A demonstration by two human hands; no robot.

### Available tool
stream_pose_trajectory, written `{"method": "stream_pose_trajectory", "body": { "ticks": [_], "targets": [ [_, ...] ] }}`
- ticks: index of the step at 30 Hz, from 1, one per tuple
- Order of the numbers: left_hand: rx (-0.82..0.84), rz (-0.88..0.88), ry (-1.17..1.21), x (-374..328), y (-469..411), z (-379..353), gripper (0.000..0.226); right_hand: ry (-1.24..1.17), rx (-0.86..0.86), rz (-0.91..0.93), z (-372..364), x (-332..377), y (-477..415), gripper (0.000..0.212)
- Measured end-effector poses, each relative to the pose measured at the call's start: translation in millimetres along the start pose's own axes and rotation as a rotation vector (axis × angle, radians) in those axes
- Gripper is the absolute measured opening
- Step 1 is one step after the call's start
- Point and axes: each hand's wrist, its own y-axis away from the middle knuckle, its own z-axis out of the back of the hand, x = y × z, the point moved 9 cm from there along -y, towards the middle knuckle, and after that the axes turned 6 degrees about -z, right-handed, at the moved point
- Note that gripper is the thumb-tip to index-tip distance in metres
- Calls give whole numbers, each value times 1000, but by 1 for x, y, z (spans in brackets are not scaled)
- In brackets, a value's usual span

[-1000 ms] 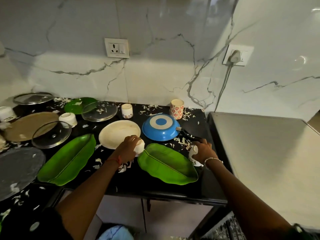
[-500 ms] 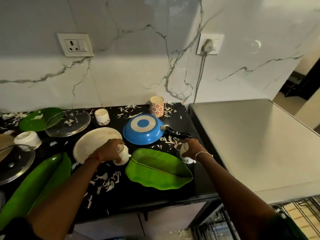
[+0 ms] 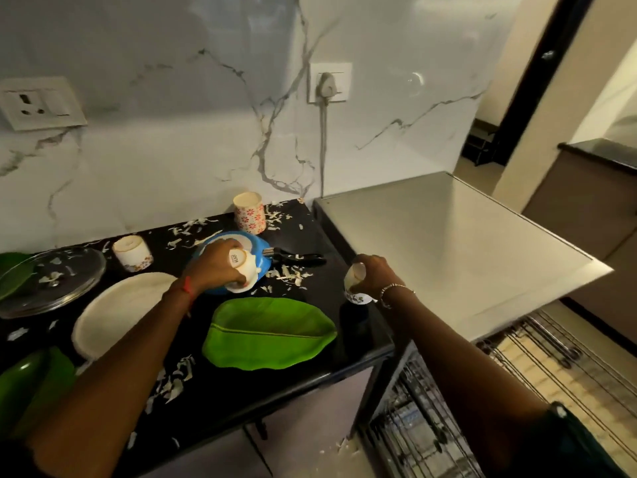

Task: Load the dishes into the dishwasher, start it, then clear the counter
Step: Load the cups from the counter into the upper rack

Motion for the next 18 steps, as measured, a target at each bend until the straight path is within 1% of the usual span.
{"method": "stream_pose_trajectory", "body": {
  "ticks": [5,10,14,16,18],
  "targets": [
    [73,-179,48,-92,-19,-61,62,-39,-39,-74,39,-63,35,58],
    [180,-342,52,-198,-18,-136,62,-78,-119,-193,89,-153,88,63],
    [289,-447,63,-289,4,-209,63,-107,-164,-308,126,-246,146,69],
    [335,-485,69,-330,20,-243,64,-94,-165,-349,139,-292,172,71],
    [365,-508,76,-369,38,-279,64,-65,-150,-376,150,-339,198,70]
  ]
}}
